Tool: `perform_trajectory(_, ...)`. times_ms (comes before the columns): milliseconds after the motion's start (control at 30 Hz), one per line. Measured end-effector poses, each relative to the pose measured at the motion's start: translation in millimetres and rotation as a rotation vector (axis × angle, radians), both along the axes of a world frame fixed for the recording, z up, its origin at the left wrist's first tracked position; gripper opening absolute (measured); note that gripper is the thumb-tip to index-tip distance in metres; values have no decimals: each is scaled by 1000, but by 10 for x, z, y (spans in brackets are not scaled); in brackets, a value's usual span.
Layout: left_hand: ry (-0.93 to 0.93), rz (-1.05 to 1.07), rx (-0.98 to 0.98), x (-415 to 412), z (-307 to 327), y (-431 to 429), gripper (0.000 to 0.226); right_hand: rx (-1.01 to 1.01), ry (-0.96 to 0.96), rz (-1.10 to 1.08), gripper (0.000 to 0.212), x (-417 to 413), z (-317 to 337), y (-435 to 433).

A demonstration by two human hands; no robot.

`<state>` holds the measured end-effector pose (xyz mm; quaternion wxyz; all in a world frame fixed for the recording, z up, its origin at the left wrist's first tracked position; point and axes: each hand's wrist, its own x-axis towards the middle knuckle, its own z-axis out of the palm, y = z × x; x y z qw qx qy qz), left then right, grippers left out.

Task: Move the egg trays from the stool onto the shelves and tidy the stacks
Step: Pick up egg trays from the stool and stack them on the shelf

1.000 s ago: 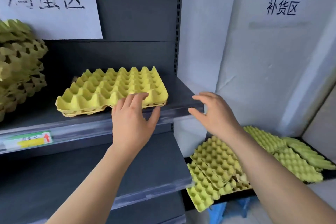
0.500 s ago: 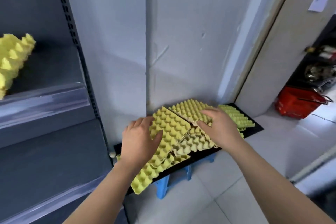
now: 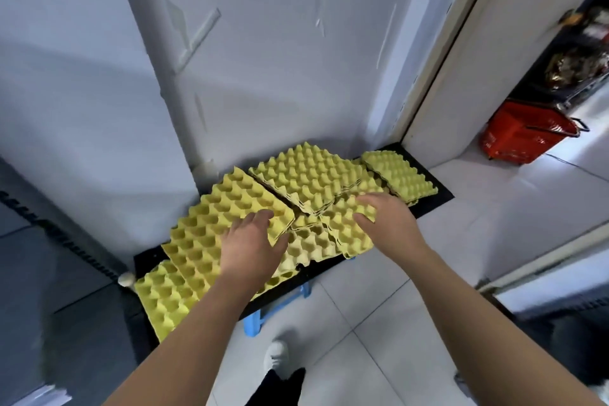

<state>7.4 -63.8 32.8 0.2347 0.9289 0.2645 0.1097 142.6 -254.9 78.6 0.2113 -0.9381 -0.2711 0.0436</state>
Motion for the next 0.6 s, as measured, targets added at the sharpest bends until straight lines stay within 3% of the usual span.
perform_trajectory(300, 223, 16, -253, 1342, -396, 241, 53, -51, 166, -89, 44, 1232, -501, 309)
perform_trajectory(600, 460, 136, -433, 2158, -885, 220, 73, -147, 257, -40, 51, 2329, -1021, 467)
